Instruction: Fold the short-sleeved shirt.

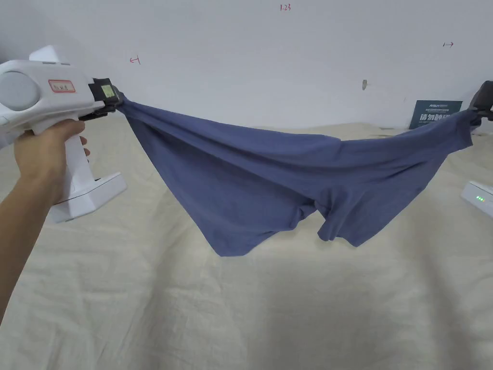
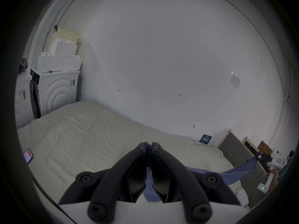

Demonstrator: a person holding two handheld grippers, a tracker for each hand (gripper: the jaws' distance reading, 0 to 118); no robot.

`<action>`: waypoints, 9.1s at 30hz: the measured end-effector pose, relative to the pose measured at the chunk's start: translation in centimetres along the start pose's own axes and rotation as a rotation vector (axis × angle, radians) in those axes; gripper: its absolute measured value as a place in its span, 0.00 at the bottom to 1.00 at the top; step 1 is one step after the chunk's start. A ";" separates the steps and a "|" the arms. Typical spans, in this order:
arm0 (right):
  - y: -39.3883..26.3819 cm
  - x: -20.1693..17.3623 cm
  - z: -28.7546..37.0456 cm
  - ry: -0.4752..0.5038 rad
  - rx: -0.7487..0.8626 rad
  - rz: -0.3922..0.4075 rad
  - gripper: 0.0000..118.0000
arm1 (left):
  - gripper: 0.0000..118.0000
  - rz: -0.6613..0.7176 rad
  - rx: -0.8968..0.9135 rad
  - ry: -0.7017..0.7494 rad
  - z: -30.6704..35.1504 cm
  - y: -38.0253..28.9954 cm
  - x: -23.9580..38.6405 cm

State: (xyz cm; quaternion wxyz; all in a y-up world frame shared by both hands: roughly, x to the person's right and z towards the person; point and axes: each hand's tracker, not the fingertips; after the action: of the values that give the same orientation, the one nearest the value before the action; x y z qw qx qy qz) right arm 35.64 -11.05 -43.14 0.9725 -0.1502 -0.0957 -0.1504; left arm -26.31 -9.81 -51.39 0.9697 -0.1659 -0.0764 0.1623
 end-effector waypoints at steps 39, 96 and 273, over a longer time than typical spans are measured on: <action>-31.4 7.7 16.4 -0.100 -0.506 -0.091 0.02 | 0.03 0.070 -0.561 0.240 18.2 -34.2 -14.0; -23.3 -3.1 22.3 -0.063 0.084 0.243 0.00 | 0.00 -0.309 -0.114 -0.032 14.6 -25.9 3.7; -34.6 5.4 15.4 -0.029 -0.544 0.019 0.03 | 0.00 0.045 -0.564 0.194 15.1 -34.4 -15.2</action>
State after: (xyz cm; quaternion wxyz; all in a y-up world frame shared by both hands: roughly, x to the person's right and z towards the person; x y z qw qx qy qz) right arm 27.46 -38.99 -18.37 0.8963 -0.4090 -0.0641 -0.1592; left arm -33.67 -41.21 -26.80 0.8841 -0.4454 -0.0217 0.1395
